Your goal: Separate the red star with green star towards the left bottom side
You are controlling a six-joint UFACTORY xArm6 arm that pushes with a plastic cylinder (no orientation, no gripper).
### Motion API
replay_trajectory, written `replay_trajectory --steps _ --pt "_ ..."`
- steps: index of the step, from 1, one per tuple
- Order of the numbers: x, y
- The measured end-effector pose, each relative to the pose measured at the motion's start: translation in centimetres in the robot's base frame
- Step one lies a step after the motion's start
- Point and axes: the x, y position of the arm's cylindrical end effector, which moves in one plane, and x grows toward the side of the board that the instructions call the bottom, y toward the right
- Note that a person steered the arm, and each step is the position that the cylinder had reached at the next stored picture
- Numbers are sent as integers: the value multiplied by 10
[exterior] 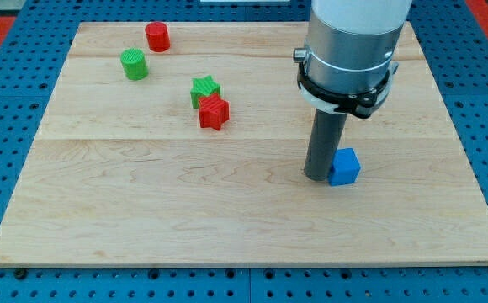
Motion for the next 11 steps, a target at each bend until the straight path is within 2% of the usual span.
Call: replay_trajectory --steps 7,11 --pt "-3 -18" --pt "-93 -52"
